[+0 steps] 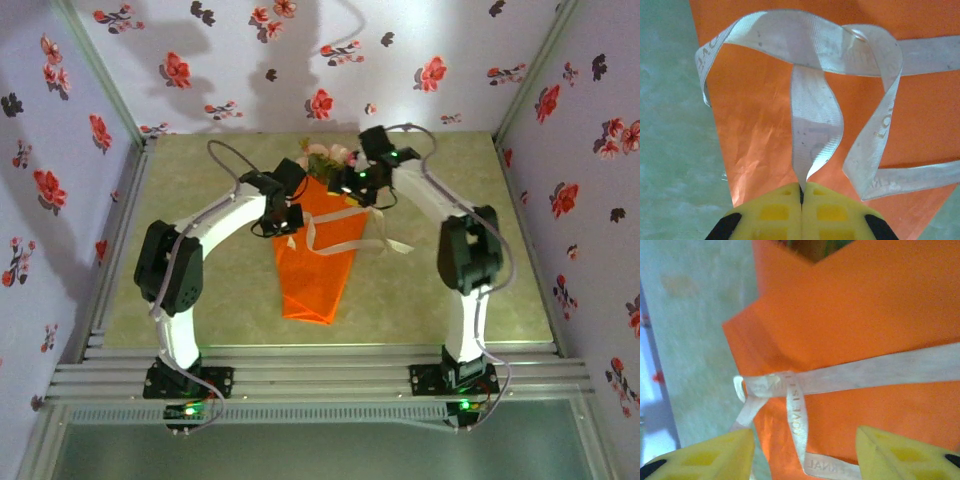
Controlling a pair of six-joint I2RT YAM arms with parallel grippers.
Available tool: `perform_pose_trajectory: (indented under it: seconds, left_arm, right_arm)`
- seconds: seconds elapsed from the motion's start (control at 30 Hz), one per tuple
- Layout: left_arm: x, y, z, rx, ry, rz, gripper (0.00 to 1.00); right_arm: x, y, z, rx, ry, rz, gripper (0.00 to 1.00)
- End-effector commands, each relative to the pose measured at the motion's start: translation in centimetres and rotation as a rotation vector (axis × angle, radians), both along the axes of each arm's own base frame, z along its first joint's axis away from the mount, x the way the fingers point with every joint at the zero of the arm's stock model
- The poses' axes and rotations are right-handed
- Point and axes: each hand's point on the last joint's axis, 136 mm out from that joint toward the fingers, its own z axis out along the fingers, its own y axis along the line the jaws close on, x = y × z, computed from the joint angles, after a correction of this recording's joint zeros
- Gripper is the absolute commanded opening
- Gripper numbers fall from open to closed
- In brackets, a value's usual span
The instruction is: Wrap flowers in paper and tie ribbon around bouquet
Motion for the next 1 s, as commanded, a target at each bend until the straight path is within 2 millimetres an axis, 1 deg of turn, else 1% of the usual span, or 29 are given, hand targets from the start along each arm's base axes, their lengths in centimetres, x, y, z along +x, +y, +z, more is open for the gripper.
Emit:
perform_pose_trajectory:
  seconds: [0.0, 0.03, 0.1, 0.17, 0.3, 0.33, 0.43, 0.6, 0.73, 0.83, 0.9, 0.97]
  left_arm:
    - [-0.4, 0.0, 0.8, -0.053, 0.007, 0.028, 0.0]
    - [-0.4, 0.0, 0.8, -0.06, 0.008, 0.031, 0.0]
    - [-0.4, -0.1, 0.8, -0.071, 0.009, 0.035, 0.0]
    - [-0.4, -0.1, 0.8, -0.077, 0.009, 0.04, 0.0]
    - [-0.3, -0.2, 1.2, -0.09, -0.003, 0.043, 0.0]
    - [-0.2, -0.1, 1.4, -0.093, -0.009, 0.05, 0.0]
    - [-0.1, -0.3, 2.0, -0.108, -0.022, 0.052, 0.0]
    - [-0.1, -0.5, 3.1, -0.141, -0.046, 0.053, 0.0]
    - [-0.2, -0.7, 4.4, -0.182, -0.076, 0.052, 0.0]
    - [-0.2, -0.6, 6.1, -0.212, -0.118, 0.054, 0.0]
    - [-0.1, -0.6, 7.5, -0.239, -0.156, 0.057, 0.0]
    - [-0.2, -0.4, 8.9, -0.266, -0.194, 0.06, 0.0]
  right_arm:
    - [2.3, -2.3, -2.0, 0.073, 0.051, -0.313, 0.55]
    - [2.2, -2.4, -2.9, 0.084, 0.088, -0.362, 0.53]
    - [2.2, -1.5, -4.1, 0.112, 0.146, -0.417, 0.49]
    - [1.9, -0.6, -5.3, 0.105, 0.197, -0.467, 0.49]
    - [1.6, 0.5, -7.2, 0.072, 0.297, -0.551, 0.48]
    - [1.1, 0.5, -8.2, 0.042, 0.339, -0.575, 0.47]
    - [0.6, 0.3, -9.6, -0.006, 0.387, -0.634, 0.46]
    - [1.4, -0.7, -11.1, -0.058, 0.393, -0.708, 0.46]
    - [1.3, -0.9, -12.7, -0.072, 0.441, -0.759, 0.44]
    - [1.1, -0.9, -13.5, -0.088, 0.462, -0.783, 0.41]
    - [1.2, -1.0, -13.8, -0.097, 0.465, -0.794, 0.38]
    - [1.4, -1.2, -14.0, -0.103, 0.461, -0.802, 0.32]
